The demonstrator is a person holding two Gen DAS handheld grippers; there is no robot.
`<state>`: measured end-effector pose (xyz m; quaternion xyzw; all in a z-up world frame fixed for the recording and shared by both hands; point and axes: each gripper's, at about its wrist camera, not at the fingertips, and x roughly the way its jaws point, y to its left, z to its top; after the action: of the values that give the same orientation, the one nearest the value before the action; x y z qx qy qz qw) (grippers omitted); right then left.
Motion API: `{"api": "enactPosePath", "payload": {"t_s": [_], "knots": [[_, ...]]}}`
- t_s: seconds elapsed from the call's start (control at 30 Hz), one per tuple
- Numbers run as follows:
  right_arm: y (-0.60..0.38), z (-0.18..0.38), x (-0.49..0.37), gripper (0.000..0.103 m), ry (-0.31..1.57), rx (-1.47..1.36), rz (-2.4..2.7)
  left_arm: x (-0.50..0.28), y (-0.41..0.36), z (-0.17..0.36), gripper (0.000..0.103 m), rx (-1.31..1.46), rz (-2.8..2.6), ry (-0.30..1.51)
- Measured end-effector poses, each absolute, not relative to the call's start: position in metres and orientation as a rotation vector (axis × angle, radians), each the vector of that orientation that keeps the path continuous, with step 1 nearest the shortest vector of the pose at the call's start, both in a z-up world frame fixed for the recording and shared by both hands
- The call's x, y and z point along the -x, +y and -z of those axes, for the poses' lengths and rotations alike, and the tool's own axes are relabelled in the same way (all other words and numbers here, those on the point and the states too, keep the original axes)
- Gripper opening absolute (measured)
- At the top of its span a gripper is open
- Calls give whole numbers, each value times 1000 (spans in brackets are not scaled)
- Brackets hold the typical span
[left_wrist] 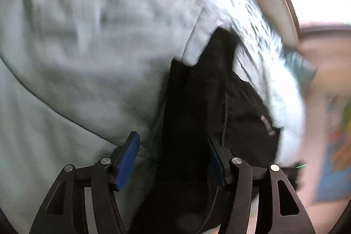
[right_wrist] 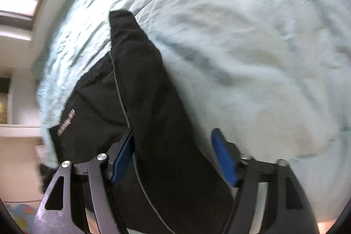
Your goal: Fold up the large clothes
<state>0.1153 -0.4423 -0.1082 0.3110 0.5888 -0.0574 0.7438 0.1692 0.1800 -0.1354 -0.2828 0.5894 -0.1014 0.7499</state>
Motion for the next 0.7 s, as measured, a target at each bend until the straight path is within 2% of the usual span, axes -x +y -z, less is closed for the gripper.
{"api": "enactPosePath", "payload": {"t_s": [0.1, 0.23, 0.37, 0.47, 0.57, 0.7], "knots": [[-422, 72, -103, 75, 1243, -545, 107, -162, 146, 86, 62, 390, 263, 1230], [-343, 39, -105, 79, 1205, -353, -10, -156, 82, 76, 63, 256, 384, 1226], [-281, 57, -107, 79, 1255, -145, -62, -156, 32, 117, 63, 119, 350, 1318], [-261, 91, -119, 80, 1351, -109, -41, -158, 25, 137, 67, 89, 306, 1290], [-239, 104, -121, 83, 1363, -67, -8, -164, 22, 136, 70, 100, 282, 1303], [-244, 90, -118, 83, 1373, -112, 10, -162, 26, 120, 70, 91, 271, 1284]]}}
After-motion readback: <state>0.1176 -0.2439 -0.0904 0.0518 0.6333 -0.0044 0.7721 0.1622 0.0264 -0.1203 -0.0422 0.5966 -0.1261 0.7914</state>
